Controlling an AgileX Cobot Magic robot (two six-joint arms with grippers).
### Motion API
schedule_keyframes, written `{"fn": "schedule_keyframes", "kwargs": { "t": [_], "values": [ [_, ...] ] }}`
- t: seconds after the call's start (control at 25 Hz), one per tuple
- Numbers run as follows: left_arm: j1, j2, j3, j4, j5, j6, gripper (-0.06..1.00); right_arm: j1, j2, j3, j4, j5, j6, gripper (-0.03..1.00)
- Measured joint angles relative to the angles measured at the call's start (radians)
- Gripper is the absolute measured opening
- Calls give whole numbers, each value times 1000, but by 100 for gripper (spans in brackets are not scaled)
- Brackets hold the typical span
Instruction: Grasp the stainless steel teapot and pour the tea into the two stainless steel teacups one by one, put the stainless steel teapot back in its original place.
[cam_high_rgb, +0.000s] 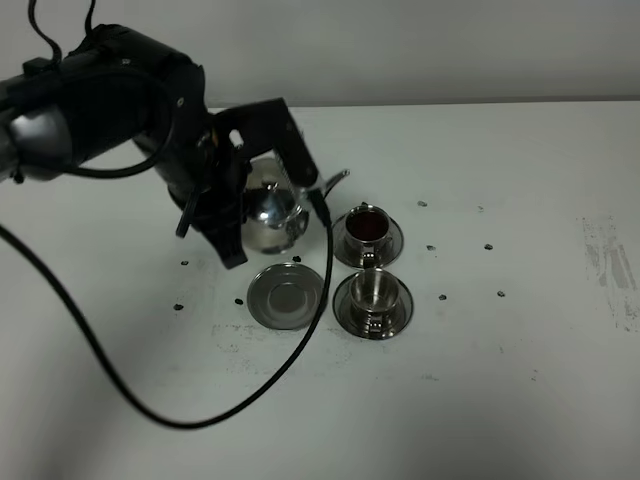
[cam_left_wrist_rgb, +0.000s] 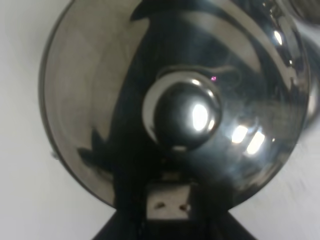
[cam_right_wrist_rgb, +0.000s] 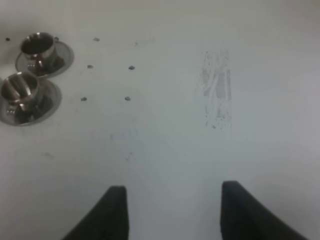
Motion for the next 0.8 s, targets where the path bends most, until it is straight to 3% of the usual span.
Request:
{"fn": "schedule_keyframes", "kwargs": {
  "t": [0.16,0.36,0.48,0.8],
  "values": [
    [-28,-84,118,22,7,28,20,0,0,0,0,0,0,44],
    [-57,-92,131,149,8,53,20,0,0,0,0,0,0,44],
    [-59,-89,131,203,-18,124,20,0,0,0,0,0,0,44],
    [-83,9,45,202,-13,302,20,0,0,0,0,0,0,44]
  ]
}}
